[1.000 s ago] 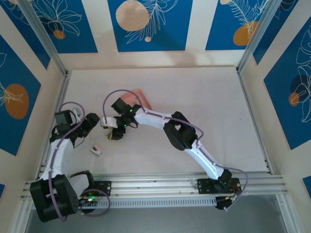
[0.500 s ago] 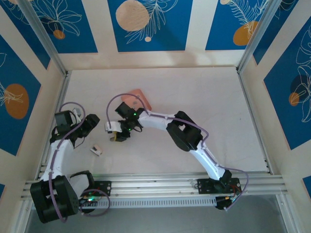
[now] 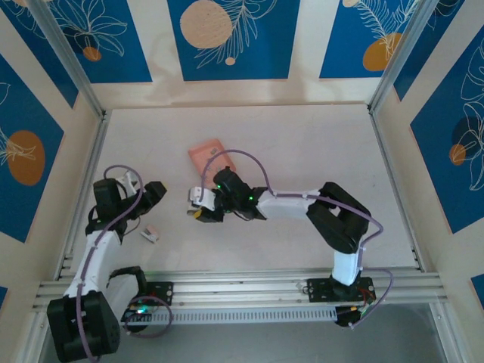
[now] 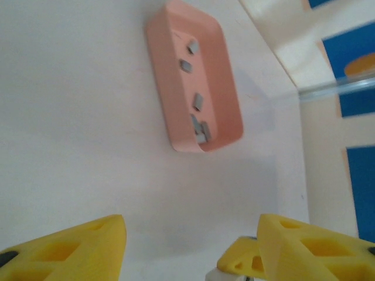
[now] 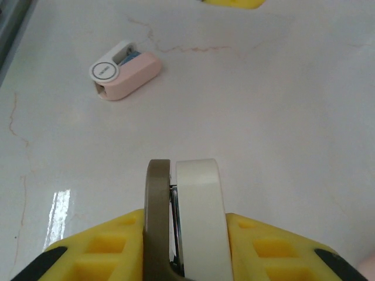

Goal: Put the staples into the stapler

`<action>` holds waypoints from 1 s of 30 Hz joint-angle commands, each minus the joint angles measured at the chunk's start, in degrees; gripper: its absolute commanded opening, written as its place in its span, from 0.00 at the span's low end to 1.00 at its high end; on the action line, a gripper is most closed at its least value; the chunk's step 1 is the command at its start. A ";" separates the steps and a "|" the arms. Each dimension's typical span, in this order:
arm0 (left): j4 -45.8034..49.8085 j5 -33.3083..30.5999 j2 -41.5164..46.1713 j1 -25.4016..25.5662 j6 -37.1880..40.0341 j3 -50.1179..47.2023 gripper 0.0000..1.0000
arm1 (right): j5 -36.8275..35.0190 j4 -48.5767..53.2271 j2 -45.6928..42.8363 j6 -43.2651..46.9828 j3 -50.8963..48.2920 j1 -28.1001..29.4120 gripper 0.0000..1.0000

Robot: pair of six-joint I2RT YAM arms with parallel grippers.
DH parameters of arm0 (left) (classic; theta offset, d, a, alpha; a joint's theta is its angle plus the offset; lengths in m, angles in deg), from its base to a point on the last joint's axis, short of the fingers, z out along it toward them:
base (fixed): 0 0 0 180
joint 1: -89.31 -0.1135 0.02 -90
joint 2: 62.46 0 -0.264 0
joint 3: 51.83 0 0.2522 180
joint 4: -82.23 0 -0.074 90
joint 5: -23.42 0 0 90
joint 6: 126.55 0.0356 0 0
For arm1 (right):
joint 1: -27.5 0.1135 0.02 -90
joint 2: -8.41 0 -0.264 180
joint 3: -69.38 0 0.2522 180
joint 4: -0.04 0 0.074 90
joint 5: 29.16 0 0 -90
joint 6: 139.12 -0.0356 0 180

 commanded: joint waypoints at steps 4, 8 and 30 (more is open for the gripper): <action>-11.32 3.75 0.32 7.03 -2.37 -2.16 0.59 | -9.92 -14.46 -8.29 -9.16 -11.15 -0.33 0.30; -14.18 3.63 -2.62 12.07 -1.97 -1.57 0.59 | -13.59 -19.92 -12.59 -11.04 -17.54 -0.28 0.30; -23.27 8.30 -14.59 28.23 -0.17 3.33 0.57 | -22.56 -35.99 -26.10 -18.74 -37.09 -2.73 0.30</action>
